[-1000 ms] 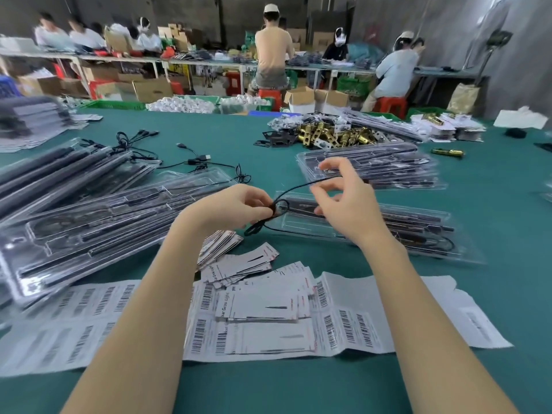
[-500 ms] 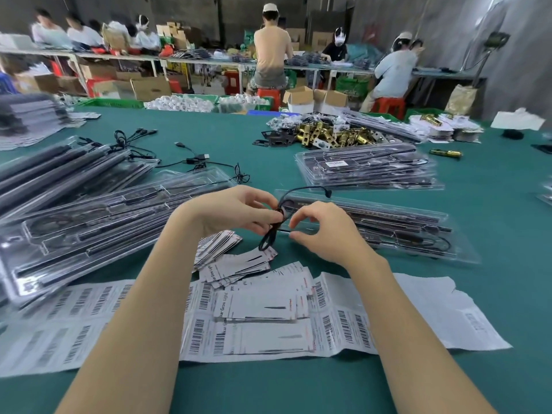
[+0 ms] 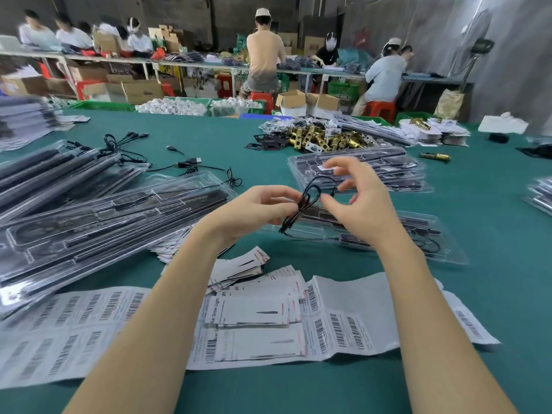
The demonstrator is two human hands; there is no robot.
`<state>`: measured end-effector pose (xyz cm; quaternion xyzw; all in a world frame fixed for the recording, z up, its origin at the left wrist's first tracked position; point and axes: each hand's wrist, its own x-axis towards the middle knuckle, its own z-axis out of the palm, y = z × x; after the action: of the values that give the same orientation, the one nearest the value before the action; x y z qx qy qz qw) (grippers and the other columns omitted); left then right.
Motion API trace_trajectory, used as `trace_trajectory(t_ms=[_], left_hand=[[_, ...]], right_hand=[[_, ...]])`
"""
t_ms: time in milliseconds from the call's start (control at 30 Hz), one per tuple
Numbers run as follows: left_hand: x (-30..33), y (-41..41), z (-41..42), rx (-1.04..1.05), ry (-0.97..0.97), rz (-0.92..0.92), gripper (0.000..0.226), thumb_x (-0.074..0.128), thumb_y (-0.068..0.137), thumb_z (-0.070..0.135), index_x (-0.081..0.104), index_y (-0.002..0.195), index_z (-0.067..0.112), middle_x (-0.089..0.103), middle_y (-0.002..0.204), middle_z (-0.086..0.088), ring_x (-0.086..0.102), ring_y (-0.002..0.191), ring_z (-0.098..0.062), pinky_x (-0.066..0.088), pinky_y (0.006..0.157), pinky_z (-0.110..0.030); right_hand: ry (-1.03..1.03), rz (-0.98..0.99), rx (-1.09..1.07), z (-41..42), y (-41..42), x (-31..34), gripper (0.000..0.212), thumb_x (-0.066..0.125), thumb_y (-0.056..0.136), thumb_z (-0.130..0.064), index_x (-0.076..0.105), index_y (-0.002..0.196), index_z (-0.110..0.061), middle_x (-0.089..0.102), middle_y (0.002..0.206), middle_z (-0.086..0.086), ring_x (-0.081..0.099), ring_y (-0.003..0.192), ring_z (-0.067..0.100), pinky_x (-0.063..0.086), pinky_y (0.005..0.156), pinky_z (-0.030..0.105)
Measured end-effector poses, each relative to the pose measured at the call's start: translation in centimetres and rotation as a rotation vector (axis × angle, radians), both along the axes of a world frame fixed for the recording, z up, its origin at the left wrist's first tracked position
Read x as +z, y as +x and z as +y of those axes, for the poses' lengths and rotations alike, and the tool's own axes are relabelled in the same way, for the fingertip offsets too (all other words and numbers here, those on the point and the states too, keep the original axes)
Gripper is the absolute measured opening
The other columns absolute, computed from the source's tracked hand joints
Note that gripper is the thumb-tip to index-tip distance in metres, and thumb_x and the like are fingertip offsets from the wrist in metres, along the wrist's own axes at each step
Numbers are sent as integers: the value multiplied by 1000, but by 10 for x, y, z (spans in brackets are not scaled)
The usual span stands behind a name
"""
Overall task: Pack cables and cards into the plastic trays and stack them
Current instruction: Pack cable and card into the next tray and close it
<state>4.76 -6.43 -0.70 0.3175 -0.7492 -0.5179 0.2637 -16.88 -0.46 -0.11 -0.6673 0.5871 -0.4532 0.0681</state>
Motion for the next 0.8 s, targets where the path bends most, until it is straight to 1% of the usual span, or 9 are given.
trace_trajectory(t_ms=[67,133,233,333,433,533,600,667,800], left_hand=[[0,1,1,-34,41,40,16,59,100,24,66,115,26,74,107,2,69,107,-18,46,95,-36],[1,3,2,-59,84,60,19,59,95,27,65,113,26,72,106,-2,68,100,-19,45,89,-37],[0,6,0,-91,136,60,19,60,96,27,65,114,24,71,108,-3,65,94,-16,46,84,-31],[0,7,-1,-101,151,102,28,70,91,27,68,118,27,71,108,-6,64,97,-16,49,88,-29],[-3,5,-2,-67,134,167,37,77,85,20,73,120,31,71,120,-9,67,107,-22,50,99,-33],[-9,0,0,-75,213,323,37,78,79,15,77,115,21,73,119,-12,69,111,-26,56,93,-30],[-13,-4,2,-27,224,376,33,79,76,12,78,109,15,74,115,-15,71,107,-27,57,88,-30],[-15,-7,3,36,202,365,32,82,73,14,78,104,13,74,112,-15,72,103,-30,58,87,-32],[-12,-7,1,140,191,345,35,86,69,15,73,100,9,71,111,-14,73,97,-32,60,85,-33]], right_hand=[[10,86,63,0,4,-3,40,71,90,-27,63,125,-46,56,127,-20,52,110,-2,37,85,7],[-12,40,67,-2,5,-7,29,69,93,-27,71,118,-42,64,113,-26,53,108,-11,41,92,7],[22,-35,19,-6,2,-11,13,72,90,-33,77,99,-41,72,87,-22,65,87,-3,53,77,22],[-7,-100,-42,-7,1,-13,8,71,91,-36,78,92,-41,71,77,-17,63,65,14,57,63,33],[-68,-237,-61,-6,6,-12,9,73,90,-35,77,90,-43,71,73,-20,54,55,20,51,55,31],[-35,-395,-11,-6,18,-14,17,73,91,-25,76,88,-42,69,62,-19,54,49,8,43,45,20],[64,-349,43,-6,26,-19,30,67,92,-15,75,82,-42,68,59,-17,55,50,4,41,46,14],[161,-220,75,-6,30,-22,35,62,93,-15,72,76,-44,69,61,-12,56,53,5,44,47,19],[247,-134,131,-7,23,-15,26,63,94,-22,74,87,-45,68,64,-22,52,54,-2,42,49,11]])
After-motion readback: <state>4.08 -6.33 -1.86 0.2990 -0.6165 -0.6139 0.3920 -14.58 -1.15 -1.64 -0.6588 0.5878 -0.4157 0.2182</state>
